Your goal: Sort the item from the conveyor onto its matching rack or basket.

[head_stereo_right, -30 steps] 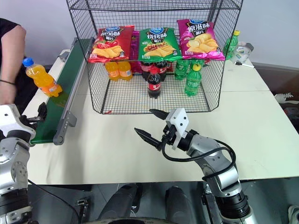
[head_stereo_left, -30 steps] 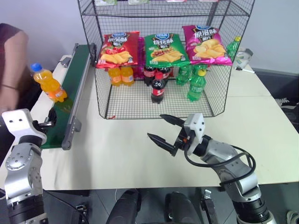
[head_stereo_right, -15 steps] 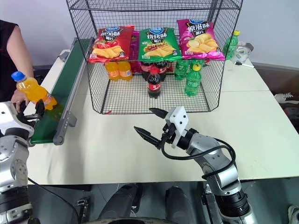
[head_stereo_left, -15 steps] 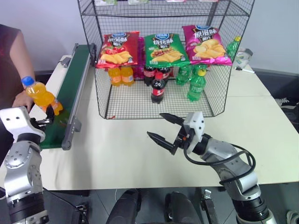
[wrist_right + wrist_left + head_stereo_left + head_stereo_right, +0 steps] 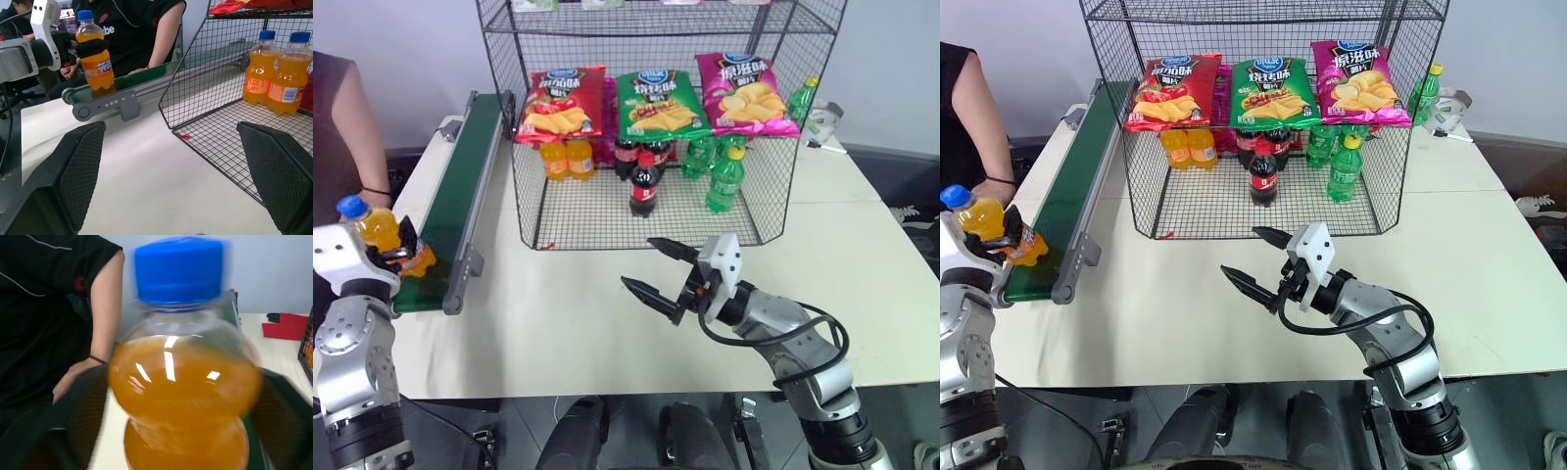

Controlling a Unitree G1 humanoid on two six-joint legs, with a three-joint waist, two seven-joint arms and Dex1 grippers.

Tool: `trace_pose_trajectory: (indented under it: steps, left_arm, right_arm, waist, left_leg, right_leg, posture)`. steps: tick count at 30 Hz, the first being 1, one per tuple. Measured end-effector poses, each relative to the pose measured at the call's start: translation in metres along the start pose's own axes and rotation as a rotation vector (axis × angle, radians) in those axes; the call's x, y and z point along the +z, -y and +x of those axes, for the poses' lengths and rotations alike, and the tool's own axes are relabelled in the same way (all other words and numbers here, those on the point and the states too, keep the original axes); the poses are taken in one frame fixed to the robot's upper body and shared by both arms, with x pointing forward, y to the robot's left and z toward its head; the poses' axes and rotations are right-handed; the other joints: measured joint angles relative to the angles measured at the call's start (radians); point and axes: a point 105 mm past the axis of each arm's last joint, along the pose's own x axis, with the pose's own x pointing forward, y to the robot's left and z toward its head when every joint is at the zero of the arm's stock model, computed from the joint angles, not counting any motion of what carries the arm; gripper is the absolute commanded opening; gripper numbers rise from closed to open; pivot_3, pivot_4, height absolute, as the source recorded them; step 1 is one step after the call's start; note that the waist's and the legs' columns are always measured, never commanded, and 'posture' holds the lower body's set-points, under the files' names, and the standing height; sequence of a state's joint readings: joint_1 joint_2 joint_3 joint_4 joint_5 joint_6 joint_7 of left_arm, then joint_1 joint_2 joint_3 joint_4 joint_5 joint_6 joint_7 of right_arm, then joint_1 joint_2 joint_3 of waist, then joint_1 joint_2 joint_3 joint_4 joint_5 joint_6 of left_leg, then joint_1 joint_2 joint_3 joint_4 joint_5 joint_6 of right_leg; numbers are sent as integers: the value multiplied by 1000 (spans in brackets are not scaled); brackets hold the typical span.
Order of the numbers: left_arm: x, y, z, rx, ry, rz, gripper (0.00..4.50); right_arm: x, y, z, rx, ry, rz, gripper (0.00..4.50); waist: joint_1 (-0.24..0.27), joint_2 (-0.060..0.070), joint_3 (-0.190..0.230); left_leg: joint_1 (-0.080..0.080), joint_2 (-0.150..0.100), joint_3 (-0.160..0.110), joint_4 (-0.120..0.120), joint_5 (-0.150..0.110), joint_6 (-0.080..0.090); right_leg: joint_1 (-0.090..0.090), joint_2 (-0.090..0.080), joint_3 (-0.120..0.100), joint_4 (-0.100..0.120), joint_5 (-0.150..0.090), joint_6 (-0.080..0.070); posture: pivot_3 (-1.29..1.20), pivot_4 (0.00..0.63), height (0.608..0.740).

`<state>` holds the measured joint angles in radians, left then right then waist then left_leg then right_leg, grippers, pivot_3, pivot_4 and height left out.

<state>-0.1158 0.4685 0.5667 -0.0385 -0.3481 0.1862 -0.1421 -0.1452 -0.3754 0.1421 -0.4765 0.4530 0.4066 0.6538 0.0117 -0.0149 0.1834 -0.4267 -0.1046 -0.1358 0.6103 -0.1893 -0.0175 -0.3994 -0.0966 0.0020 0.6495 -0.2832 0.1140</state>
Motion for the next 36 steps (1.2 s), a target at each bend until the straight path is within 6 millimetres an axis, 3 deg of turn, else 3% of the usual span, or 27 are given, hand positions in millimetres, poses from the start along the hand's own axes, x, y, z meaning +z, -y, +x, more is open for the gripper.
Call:
trace_pose_trajectory:
  steps: [1,10,14,16,18,23,27,32,36]
  left_arm:
    - [0,0,0,-1,-1,1,2494]
    - [7,10,-2,-73,14,-82,2494]
    - [48,44,4,-244,106,-146,2494]
    - [72,73,4,-382,155,-149,2494]
    - [82,101,-1,-509,165,-133,2494]
    - [57,167,-11,-716,44,-173,2494]
    - [35,193,3,-696,-7,-146,2494]
    - [-9,219,21,-633,-75,-113,2494]
    - [-23,238,36,-610,-78,-110,2494]
  right_arm:
    - [0,0,0,1,1,0,4500]
    - [0,0,0,0,1,0,4500]
    - [0,0,0,0,-1,-1,4500]
    - [0,0,0,0,-1,-2,4500]
    - [1,0,0,-2,-1,-4,4500]
    - [4,1,-1,-19,6,-15,4500]
    - [6,4,-3,-48,8,-28,4500]
    - [5,9,-5,-89,-2,-40,4500]
    - [3,12,-9,-113,-13,-44,4500]
  waist:
    - [0,0,0]
    - [3,-3,0]
    - [3,-5,-1]
    - [1,-4,-1]
    - [-1,-4,-1]
    - [-6,-3,-1]
    - [-1,-3,-1]
    - [2,-4,-1]
    - [2,-4,-1]
  left_leg:
    - [0,0,0,0,0,0]
    - [0,0,-1,1,0,0]
    - [0,0,-1,1,0,0]
    - [0,0,-1,1,0,0]
    - [0,0,0,1,0,0]
    - [0,0,0,0,0,0]
    - [0,-1,0,0,1,0]
    - [-1,-2,0,2,1,0]
    - [-1,-2,0,1,1,0]
  right_leg:
    - [0,0,0,0,0,0]
    - [0,0,0,0,0,0]
    - [1,0,-1,0,0,0]
    - [1,0,-1,0,0,0]
    - [2,0,-1,0,0,0]
    - [3,1,-1,2,0,0]
    - [4,1,-1,2,0,0]
    - [4,0,-1,1,0,1]
    - [3,0,-2,2,0,1]
  posture:
    - [0,150,740]
    - [0,150,740]
    - [0,150,740]
    - [0,150,740]
    - [0,150,740]
    - [0,150,740]
    - [0,150,740]
    - [0,150,740]
    - [0,150,740]
